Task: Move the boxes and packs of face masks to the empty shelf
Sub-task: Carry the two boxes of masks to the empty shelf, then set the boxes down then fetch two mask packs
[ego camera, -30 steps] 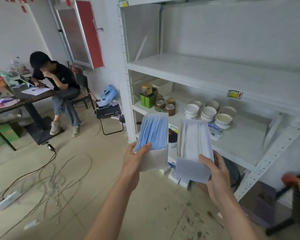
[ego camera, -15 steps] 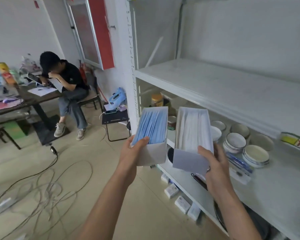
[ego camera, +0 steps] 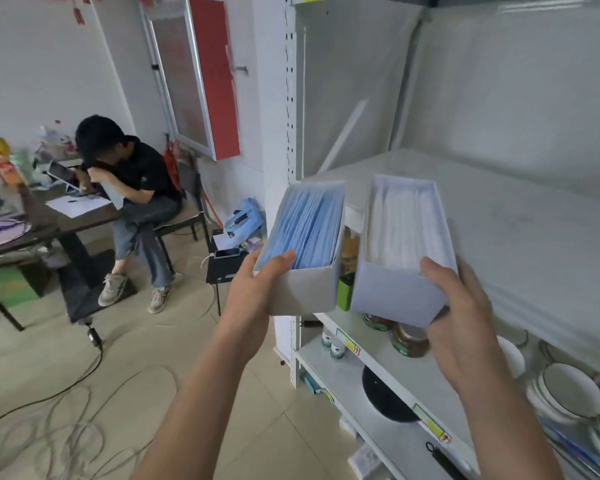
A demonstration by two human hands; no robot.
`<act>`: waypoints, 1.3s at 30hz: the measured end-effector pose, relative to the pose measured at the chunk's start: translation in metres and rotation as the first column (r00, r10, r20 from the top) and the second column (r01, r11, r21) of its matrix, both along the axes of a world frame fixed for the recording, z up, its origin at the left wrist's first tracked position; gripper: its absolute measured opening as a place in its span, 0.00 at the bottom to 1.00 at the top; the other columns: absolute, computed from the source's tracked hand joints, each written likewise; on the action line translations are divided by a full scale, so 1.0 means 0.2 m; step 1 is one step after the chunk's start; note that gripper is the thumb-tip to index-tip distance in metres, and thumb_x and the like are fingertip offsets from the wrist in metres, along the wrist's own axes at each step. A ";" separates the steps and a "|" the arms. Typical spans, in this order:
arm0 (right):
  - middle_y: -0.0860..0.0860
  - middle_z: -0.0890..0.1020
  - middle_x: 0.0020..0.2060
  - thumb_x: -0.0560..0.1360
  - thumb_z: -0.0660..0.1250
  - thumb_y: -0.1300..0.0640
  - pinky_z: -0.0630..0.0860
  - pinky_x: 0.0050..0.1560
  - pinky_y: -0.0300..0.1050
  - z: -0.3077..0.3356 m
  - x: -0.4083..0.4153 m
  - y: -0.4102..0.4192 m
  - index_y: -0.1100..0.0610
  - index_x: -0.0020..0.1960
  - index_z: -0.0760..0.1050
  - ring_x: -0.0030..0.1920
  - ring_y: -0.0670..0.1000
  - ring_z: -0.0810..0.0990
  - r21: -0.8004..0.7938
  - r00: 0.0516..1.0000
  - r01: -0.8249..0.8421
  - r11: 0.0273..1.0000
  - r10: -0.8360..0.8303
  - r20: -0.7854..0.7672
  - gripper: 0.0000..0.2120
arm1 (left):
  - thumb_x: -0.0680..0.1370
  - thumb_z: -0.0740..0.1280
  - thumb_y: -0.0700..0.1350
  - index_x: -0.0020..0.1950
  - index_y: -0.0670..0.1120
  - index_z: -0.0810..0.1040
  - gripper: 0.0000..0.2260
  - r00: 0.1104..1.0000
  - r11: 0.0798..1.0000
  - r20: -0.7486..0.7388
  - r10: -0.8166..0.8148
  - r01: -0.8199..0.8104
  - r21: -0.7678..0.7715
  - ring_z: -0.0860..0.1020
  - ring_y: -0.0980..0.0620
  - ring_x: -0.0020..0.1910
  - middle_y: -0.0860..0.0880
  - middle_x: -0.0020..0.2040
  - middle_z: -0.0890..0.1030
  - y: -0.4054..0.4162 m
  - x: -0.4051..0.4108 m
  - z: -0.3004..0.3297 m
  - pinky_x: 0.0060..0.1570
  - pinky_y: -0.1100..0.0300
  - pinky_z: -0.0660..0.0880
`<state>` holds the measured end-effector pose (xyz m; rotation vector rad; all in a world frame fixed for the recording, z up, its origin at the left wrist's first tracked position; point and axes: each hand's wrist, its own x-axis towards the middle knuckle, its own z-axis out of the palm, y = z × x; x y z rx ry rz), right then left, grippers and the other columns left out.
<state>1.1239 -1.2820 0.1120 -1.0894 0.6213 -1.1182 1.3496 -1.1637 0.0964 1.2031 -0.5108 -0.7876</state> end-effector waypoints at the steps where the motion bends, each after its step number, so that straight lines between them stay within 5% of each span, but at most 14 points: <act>1: 0.51 0.85 0.49 0.70 0.75 0.51 0.78 0.37 0.49 0.02 0.06 -0.06 0.48 0.57 0.81 0.45 0.51 0.84 -0.001 1.000 0.027 1.000 -0.027 0.005 0.16 | 0.66 0.78 0.57 0.66 0.50 0.77 0.31 1.000 1.000 0.012 -0.019 0.019 -0.005 0.85 0.45 0.50 0.44 0.58 0.85 -0.06 0.07 0.03 0.44 0.51 0.80; 6: 0.48 0.86 0.47 0.70 0.75 0.50 0.80 0.43 0.48 0.07 0.27 -0.35 0.49 0.58 0.81 0.46 0.48 0.85 -0.017 0.987 0.153 0.988 -0.153 -0.044 0.17 | 0.63 0.79 0.59 0.65 0.50 0.78 0.32 0.998 0.998 0.022 -0.053 0.052 0.044 0.84 0.44 0.51 0.43 0.58 0.84 -0.42 0.31 0.11 0.43 0.50 0.81; 9: 0.42 0.84 0.44 0.74 0.73 0.53 0.78 0.40 0.35 0.09 0.39 -0.57 0.54 0.61 0.79 0.46 0.39 0.83 -0.138 0.962 0.224 0.965 -0.242 -0.124 0.16 | 0.63 0.79 0.59 0.65 0.51 0.77 0.33 0.996 0.994 0.041 -0.080 0.076 0.079 0.84 0.42 0.53 0.43 0.58 0.84 -0.69 0.44 0.14 0.42 0.50 0.81; 12: 0.47 0.86 0.46 0.65 0.75 0.42 0.77 0.41 0.46 0.11 0.51 -0.80 0.48 0.56 0.80 0.47 0.51 0.84 -0.037 0.957 0.257 0.966 -0.259 -0.130 0.22 | 0.62 0.79 0.61 0.62 0.53 0.78 0.31 0.990 0.989 0.094 -0.110 0.100 0.105 0.84 0.43 0.52 0.45 0.56 0.85 -0.97 0.55 0.18 0.44 0.50 0.83; 17: 0.43 0.85 0.43 0.66 0.73 0.39 0.76 0.39 0.43 0.14 0.68 -1.15 0.43 0.55 0.79 0.46 0.50 0.85 -0.050 0.911 0.374 0.926 -0.377 -0.166 0.20 | 0.60 0.80 0.62 0.66 0.52 0.76 0.37 0.973 0.975 0.117 -0.200 0.186 0.117 0.85 0.47 0.52 0.47 0.57 0.85 -1.41 0.70 0.25 0.46 0.52 0.82; 19: 0.44 0.84 0.49 0.68 0.71 0.38 0.75 0.38 0.43 0.14 0.74 -1.26 0.44 0.63 0.76 0.46 0.49 0.84 -0.054 0.887 0.398 0.916 -0.399 -0.232 0.25 | 0.60 0.80 0.63 0.62 0.53 0.79 0.34 0.968 0.969 0.132 -0.215 0.195 0.149 0.85 0.48 0.52 0.49 0.55 0.85 -1.57 0.74 0.25 0.48 0.52 0.81; 23: 0.53 0.77 0.65 0.78 0.62 0.37 0.70 0.54 0.47 0.12 0.86 -1.39 0.51 0.74 0.67 0.58 0.52 0.77 -0.186 0.806 0.368 0.911 -0.413 -0.424 0.29 | 0.63 0.75 0.65 0.57 0.55 0.81 0.27 0.969 0.968 0.148 -0.198 0.169 0.185 0.84 0.47 0.52 0.50 0.52 0.86 -1.83 0.85 0.24 0.58 0.46 0.80; 26: 0.52 0.73 0.71 0.72 0.63 0.30 0.71 0.65 0.52 0.07 0.92 -1.34 0.47 0.77 0.59 0.65 0.53 0.74 -0.310 0.732 0.248 0.918 -0.387 -0.560 0.40 | 0.63 0.73 0.67 0.58 0.52 0.80 0.29 0.972 0.965 0.125 -0.200 0.174 0.196 0.86 0.49 0.47 0.50 0.48 0.87 -1.94 0.92 0.22 0.47 0.52 0.80; 29: 0.47 0.77 0.66 0.72 0.71 0.38 0.74 0.65 0.56 0.04 0.94 -1.31 0.43 0.76 0.59 0.63 0.50 0.77 -0.411 0.686 0.224 0.884 -0.442 -0.578 0.37 | 0.64 0.71 0.70 0.53 0.53 0.80 0.27 0.975 0.975 0.130 -0.181 0.161 0.153 0.86 0.54 0.40 0.55 0.40 0.87 -2.00 0.97 0.21 0.42 0.54 0.79; 33: 0.39 0.80 0.60 0.73 0.73 0.44 0.77 0.54 0.37 0.02 0.96 -1.32 0.39 0.72 0.64 0.56 0.39 0.79 -0.462 0.630 0.251 0.851 -0.506 -0.590 0.30 | 0.67 0.67 0.73 0.49 0.53 0.79 0.25 0.967 0.978 0.164 -0.195 0.178 0.112 0.84 0.61 0.34 0.60 0.36 0.85 -2.00 0.96 0.19 0.27 0.65 0.77; 36: 0.37 0.78 0.63 0.73 0.71 0.40 0.76 0.58 0.35 0.01 0.99 -1.30 0.40 0.74 0.62 0.59 0.34 0.77 -0.471 0.590 0.281 0.836 -0.538 -0.603 0.33 | 0.70 0.65 0.73 0.49 0.53 0.79 0.25 0.965 0.985 0.207 -0.162 0.145 0.096 0.84 0.58 0.37 0.56 0.37 0.85 -1.99 0.96 0.19 0.28 0.68 0.75; 39: 0.40 0.69 0.74 0.74 0.68 0.35 0.68 0.70 0.41 0.02 1.00 -1.28 0.42 0.80 0.52 0.70 0.38 0.69 -0.431 0.590 0.280 0.858 -0.508 -0.628 0.42 | 0.77 0.63 0.67 0.61 0.50 0.78 0.24 0.926 0.995 0.368 -0.079 0.094 -0.024 0.81 0.56 0.53 0.55 0.53 0.82 -1.97 0.94 0.16 0.40 0.73 0.75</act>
